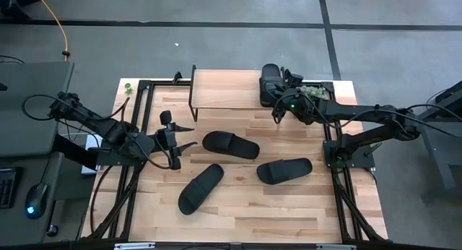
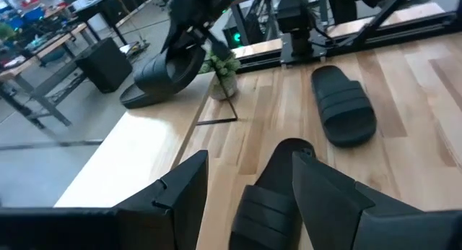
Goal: Pick and place slides into the shelf
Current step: Put the black slipper on the shelf
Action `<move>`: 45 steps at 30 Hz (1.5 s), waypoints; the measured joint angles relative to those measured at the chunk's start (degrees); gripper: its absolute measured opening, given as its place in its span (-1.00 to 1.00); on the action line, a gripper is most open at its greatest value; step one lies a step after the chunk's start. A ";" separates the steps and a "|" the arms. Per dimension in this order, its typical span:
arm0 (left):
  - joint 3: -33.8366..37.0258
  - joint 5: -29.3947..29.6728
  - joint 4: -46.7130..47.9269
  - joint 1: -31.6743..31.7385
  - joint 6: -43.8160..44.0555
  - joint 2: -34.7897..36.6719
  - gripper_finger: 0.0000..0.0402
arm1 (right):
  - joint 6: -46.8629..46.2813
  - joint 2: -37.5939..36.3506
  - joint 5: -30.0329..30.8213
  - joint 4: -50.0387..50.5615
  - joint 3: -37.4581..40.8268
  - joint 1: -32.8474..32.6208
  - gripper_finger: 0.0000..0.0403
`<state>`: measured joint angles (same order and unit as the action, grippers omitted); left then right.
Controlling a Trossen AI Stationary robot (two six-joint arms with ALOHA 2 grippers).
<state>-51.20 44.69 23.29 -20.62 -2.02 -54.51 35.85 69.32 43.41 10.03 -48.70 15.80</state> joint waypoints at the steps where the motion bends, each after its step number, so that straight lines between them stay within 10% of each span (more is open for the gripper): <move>1: 0.00 -0.36 -0.24 -0.02 -0.29 -0.01 -0.08 | 0.01 0.00 -0.02 -0.12 0.27 0.03 -1.00; 25: 0.00 -1.09 -0.64 0.00 -0.57 0.01 -0.08 | -7.57 0.00 -1.86 7.99 0.84 -0.99 -0.98; 45: 0.00 -1.05 -0.72 0.00 -0.61 0.01 -0.08 | -11.01 0.02 -1.70 11.07 0.84 -2.52 -0.56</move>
<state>-51.20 43.64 22.57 -20.62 -2.63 -54.50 24.83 69.34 41.71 21.10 -47.86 13.28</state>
